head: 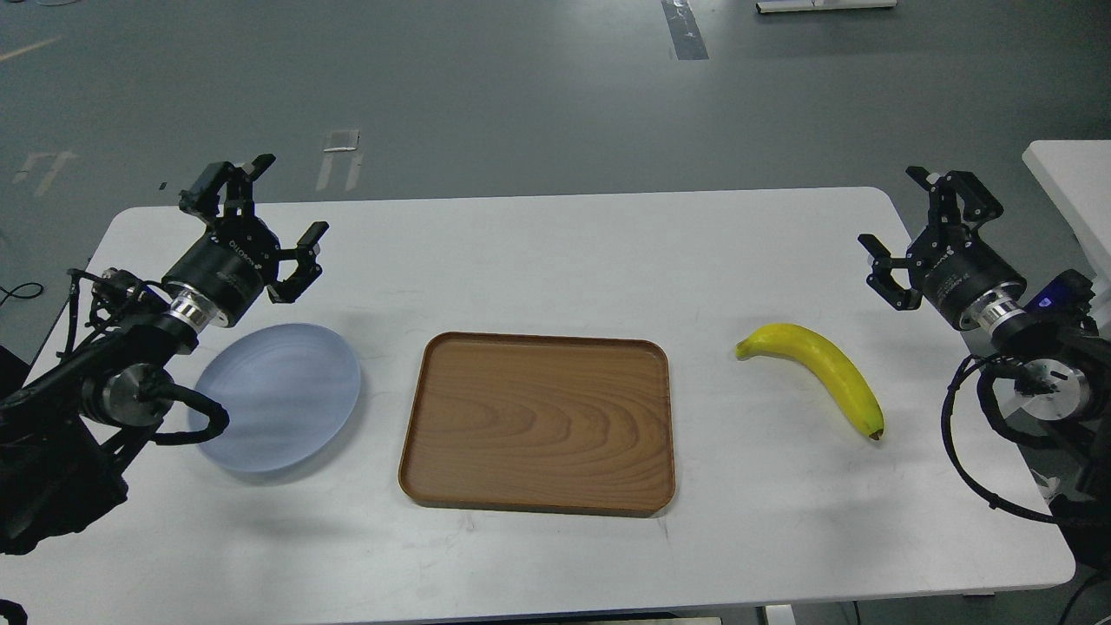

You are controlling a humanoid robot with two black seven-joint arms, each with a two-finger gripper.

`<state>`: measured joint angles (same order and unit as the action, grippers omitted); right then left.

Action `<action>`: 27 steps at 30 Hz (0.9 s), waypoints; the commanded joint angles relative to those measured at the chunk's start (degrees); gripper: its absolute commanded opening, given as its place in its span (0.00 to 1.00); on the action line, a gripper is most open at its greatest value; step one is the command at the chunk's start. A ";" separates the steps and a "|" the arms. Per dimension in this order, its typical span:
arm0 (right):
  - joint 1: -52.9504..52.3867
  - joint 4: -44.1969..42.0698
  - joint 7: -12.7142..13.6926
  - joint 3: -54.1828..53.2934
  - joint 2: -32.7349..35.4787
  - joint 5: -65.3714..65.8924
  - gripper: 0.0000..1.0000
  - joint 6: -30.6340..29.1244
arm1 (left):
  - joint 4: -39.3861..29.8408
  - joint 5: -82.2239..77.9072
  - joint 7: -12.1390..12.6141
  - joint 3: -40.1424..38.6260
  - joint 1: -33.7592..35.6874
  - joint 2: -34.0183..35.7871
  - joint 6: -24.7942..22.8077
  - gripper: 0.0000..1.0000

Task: Place banana on plate with both arms
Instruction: 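Move the left gripper down toward the rim of the pale blue plate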

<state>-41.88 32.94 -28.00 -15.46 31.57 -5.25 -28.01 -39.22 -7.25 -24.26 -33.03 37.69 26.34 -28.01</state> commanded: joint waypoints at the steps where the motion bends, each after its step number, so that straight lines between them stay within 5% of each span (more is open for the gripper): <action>1: -0.05 -1.65 0.00 0.60 -1.07 0.15 1.00 0.01 | 0.02 -0.39 -0.09 0.25 -0.16 0.03 0.01 1.00; 18: -0.13 -1.39 0.00 0.78 -1.42 0.15 1.00 0.01 | 0.81 -3.20 -0.09 0.86 4.58 5.04 0.01 1.00; 21: -0.13 -1.48 0.00 0.78 -1.42 0.24 1.00 0.01 | -2.86 -15.89 -3.74 0.69 6.43 8.80 0.01 1.00; 27: -0.22 -1.48 0.00 0.78 -1.42 0.24 1.00 0.01 | -15.33 -48.40 -3.74 0.78 7.84 19.25 0.01 1.00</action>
<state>-42.06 31.48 -28.00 -14.67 30.14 -5.03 -28.00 -48.64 -41.08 -27.91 -32.27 45.41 40.79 -28.02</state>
